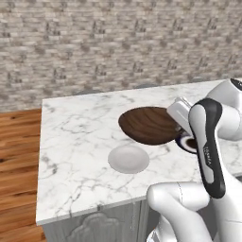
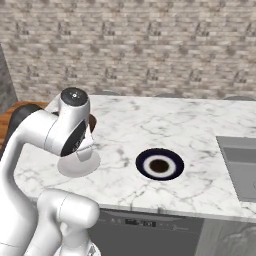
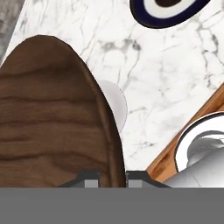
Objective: Move the bowls from the cabinet to the plates on the dining table.
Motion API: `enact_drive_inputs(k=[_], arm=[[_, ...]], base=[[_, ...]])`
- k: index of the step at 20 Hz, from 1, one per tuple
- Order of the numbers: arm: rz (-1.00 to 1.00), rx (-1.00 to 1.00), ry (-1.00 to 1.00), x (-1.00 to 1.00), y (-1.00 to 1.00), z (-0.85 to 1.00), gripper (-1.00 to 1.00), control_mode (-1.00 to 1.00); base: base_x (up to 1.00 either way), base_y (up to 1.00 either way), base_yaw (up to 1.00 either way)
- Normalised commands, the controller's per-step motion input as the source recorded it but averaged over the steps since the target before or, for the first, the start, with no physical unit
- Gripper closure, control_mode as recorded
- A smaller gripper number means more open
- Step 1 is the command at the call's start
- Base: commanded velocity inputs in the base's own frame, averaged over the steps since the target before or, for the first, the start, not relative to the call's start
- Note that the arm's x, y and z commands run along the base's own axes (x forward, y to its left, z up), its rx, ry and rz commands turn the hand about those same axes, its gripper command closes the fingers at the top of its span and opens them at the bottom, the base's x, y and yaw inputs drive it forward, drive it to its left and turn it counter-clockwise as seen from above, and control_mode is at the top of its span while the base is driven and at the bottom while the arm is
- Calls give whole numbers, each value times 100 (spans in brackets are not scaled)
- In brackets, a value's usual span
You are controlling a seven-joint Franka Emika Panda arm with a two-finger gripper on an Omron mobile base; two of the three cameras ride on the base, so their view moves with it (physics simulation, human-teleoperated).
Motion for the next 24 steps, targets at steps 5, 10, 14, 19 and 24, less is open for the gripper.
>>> enact_drive_inputs(k=[5,10,14,19,24], arm=[[1,-4,0,11,9,-27,100,-100],[1,-1,0,22,2,-23,100,-100],[0,-1,0,19,0,-21,100,-100],[0,-2,0,23,0,-24,100,-100],[0,0,1,27,3,-37,100,-100]], base=[[0,0,0],[0,0,0],[0,0,0],[0,0,0],[0,0,0]])
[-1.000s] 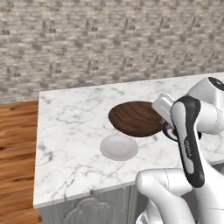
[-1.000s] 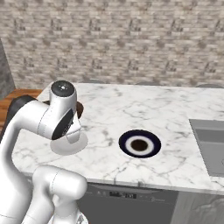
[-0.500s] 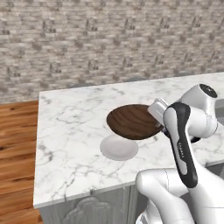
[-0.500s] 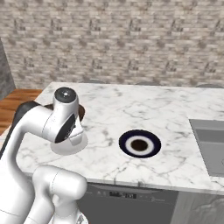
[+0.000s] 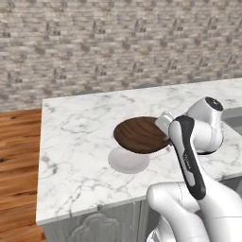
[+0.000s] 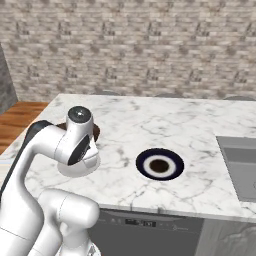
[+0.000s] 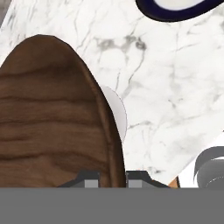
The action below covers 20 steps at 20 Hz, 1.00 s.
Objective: Move the bowls from the cabinet to the plates on the dining table.
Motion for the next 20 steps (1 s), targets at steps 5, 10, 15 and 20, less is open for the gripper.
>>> enact_drive_inputs(k=[5,10,15,20], arm=[[1,0,4,17,16,-40,100,-100],[1,0,2,8,22,-14,100,-100],[0,0,0,16,16,-8,100,-100],[0,0,0,32,2,-4,100,-100]], base=[[0,0,0],[0,0,0],[0,0,0],[0,0,0]])
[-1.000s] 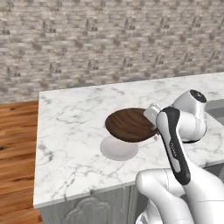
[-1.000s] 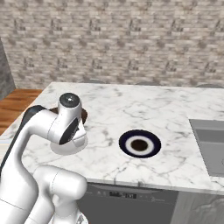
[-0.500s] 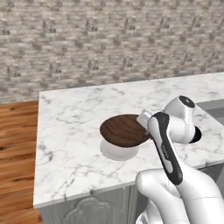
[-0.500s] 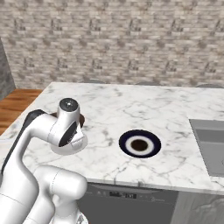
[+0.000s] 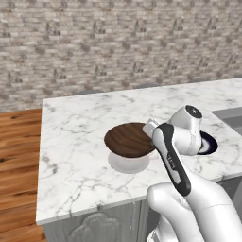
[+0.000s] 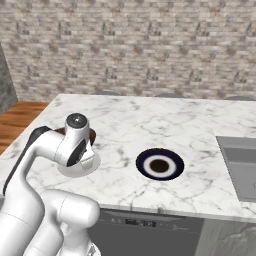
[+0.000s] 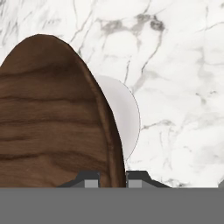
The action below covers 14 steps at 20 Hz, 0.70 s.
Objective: Move the bowls from the cabinet to the plates on the dining table.
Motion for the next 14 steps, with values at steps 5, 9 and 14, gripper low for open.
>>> enact_drive_inputs(k=[5,9,14], arm=[[0,0,4,32,1,-18,100,-100],[0,0,5,27,0,-13,100,-100],[0,0,4,17,0,-7,100,-100]], base=[[0,0,0],[0,0,0],[0,0,0]])
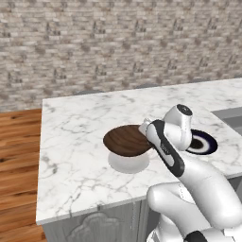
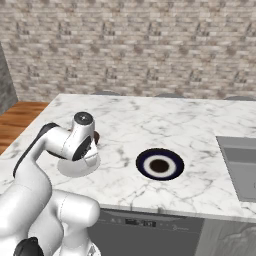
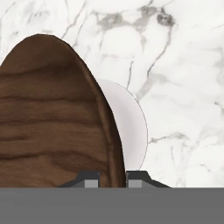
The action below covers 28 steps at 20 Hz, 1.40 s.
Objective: Move the bowls from the cabinet to the plates on the dining table.
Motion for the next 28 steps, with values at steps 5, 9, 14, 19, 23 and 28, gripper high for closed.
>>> enact_drive_inputs(k=[5,9,14,19,23,28], arm=[[0,0,2,3,0,-13,100,-100],[0,0,0,0,0,-35,100,-100],[0,0,0,10,0,-33,100,-100],[0,0,0,17,0,-14,100,-100],[0,0,0,14,0,-21,100,-100],[0,0,0,3,0,-24,100,-100]], base=[[0,0,0],[0,0,0],[0,0,0],[0,0,0],[0,0,0],[0,0,0]])
